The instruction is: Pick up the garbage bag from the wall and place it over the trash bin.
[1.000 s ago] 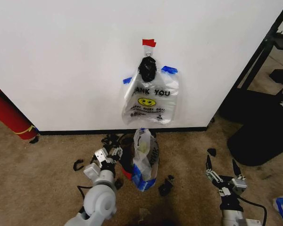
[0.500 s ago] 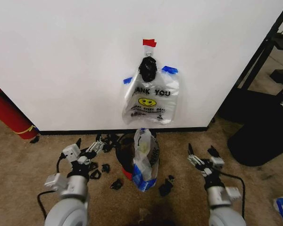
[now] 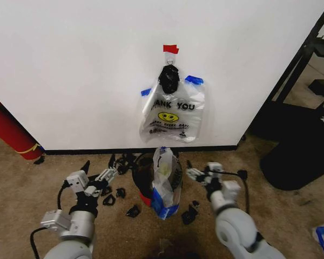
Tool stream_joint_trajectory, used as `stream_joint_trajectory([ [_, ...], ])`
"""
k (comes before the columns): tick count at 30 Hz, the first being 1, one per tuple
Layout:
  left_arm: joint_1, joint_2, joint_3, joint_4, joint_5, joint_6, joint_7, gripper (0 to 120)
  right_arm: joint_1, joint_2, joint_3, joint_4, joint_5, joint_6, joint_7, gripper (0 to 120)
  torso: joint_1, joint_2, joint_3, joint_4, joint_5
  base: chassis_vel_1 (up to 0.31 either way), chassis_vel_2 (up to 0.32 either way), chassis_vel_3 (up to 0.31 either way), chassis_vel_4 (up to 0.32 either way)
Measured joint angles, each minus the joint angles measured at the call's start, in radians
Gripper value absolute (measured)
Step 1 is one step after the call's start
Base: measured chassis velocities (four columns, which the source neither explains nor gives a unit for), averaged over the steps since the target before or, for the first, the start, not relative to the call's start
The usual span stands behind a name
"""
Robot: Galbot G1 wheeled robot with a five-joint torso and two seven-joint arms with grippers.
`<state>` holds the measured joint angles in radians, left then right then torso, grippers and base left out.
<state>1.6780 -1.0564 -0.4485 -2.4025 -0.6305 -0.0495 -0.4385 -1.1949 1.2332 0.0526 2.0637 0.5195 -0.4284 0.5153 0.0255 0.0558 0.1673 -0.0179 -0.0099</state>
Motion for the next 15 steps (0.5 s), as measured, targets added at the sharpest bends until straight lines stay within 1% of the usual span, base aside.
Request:
stream_joint_trajectory([
  [4, -0.001, 0.015, -0.012, -0.002, -0.016, 0.018, -0.012, 100, 0.045, 0.051, -0.075, -0.029, 0.012, -0.081, 0.138, 100, 0.000, 0.000, 0.000, -0.0001, -0.0001, 0.000, 0.000, 0.000, 0.000],
  [5, -0.001, 0.015, -0.012, -0.002, -0.016, 0.018, -0.012, 100, 0.045, 0.051, -0.075, -0.029, 0.012, -0.081, 0.138, 100, 0.000, 0.000, 0.000, -0.0001, -0.0001, 0.000, 0.000, 0.000, 0.000],
  [8, -0.018, 0.021, -0.009, 0.007, -0.032, 0.027, -0.018, 100, 0.057, 0.084, -0.099, -0.051, 0.019, -0.122, 0.213, 100, 0.000, 0.000, 0.000, -0.0003, -0.0001, 0.000, 0.000, 0.000, 0.000],
  [13, -0.043, 0.017, 0.011, 0.029, -0.049, 0.034, -0.023, 100, 0.062, 0.107, -0.094, -0.080, 0.034, -0.131, 0.269, 100, 0.000, 0.000, 0.000, -0.0003, 0.0000, 0.000, 0.000, 0.000, 0.000],
  [15, -0.056, 0.013, 0.022, 0.039, -0.052, 0.035, -0.025, 100, 0.070, 0.114, -0.084, -0.091, 0.070, -0.138, 0.299, 100, 0.000, 0.000, 0.000, -0.0004, -0.0001, 0.000, 0.000, 0.000, 0.000],
])
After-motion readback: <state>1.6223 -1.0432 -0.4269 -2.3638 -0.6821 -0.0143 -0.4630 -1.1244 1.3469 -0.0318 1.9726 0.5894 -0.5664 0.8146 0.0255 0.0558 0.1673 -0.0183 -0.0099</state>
